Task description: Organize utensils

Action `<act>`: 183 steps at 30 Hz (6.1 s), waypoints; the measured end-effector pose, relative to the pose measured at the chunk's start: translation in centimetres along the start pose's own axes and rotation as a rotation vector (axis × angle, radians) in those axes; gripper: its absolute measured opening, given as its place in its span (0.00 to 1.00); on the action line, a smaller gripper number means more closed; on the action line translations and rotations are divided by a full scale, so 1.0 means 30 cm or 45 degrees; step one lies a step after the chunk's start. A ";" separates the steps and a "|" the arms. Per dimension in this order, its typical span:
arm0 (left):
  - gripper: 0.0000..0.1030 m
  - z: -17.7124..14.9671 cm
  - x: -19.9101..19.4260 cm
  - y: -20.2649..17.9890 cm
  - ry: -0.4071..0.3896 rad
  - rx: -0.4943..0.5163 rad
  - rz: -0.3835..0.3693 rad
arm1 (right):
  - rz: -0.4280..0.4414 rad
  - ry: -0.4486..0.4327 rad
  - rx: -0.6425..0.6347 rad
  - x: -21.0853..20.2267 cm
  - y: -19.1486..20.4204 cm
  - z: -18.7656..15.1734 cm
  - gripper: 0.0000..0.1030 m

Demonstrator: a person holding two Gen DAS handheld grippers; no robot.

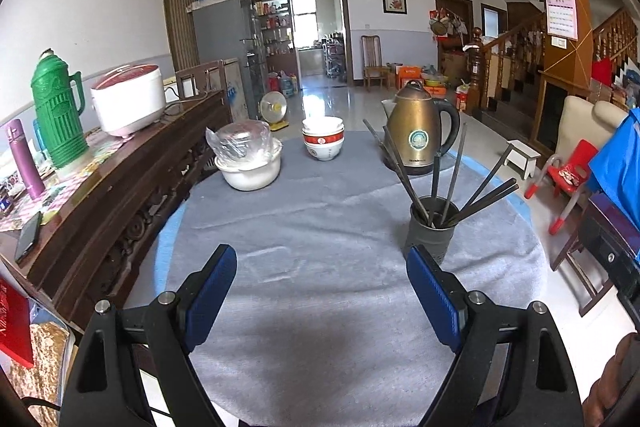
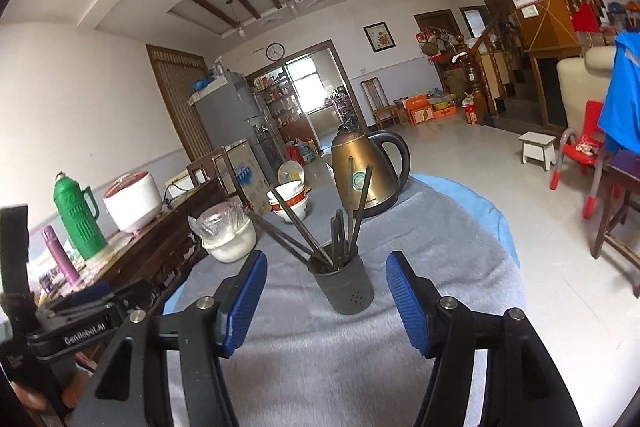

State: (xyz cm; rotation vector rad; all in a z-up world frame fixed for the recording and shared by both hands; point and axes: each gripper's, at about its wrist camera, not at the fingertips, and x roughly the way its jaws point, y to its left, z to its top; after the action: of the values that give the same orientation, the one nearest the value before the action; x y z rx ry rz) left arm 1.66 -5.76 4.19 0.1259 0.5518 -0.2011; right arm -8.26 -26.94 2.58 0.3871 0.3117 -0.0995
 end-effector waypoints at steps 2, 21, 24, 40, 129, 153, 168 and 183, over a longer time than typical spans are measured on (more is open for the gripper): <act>0.85 -0.004 -0.018 0.004 -0.011 0.009 0.010 | 0.004 0.001 -0.012 -0.012 0.013 -0.006 0.64; 0.87 -0.031 -0.096 0.090 -0.072 0.020 0.103 | 0.018 0.050 -0.058 -0.041 0.112 -0.060 0.66; 0.87 -0.035 -0.098 0.105 -0.073 0.010 0.112 | 0.015 0.060 -0.068 -0.037 0.128 -0.073 0.66; 0.87 -0.052 -0.116 0.150 -0.087 -0.006 0.120 | -0.003 0.070 -0.072 -0.046 0.160 -0.082 0.66; 0.87 -0.063 -0.156 0.180 -0.092 -0.022 0.145 | 0.010 0.018 -0.103 -0.094 0.225 -0.073 0.66; 0.87 -0.059 -0.155 0.180 -0.087 -0.018 0.142 | 0.011 0.011 -0.094 -0.095 0.235 -0.071 0.66; 0.87 -0.067 -0.146 0.193 -0.078 -0.020 0.145 | 0.011 0.011 -0.091 -0.095 0.236 -0.073 0.67; 0.87 -0.073 -0.137 0.190 -0.073 -0.017 0.146 | 0.010 0.007 -0.091 -0.091 0.232 -0.085 0.66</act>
State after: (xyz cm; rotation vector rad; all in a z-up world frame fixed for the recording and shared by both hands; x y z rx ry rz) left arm -1.60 0.80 4.89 0.1377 0.4875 -0.0893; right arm -10.50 -19.44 3.67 0.3179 0.3184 -0.0792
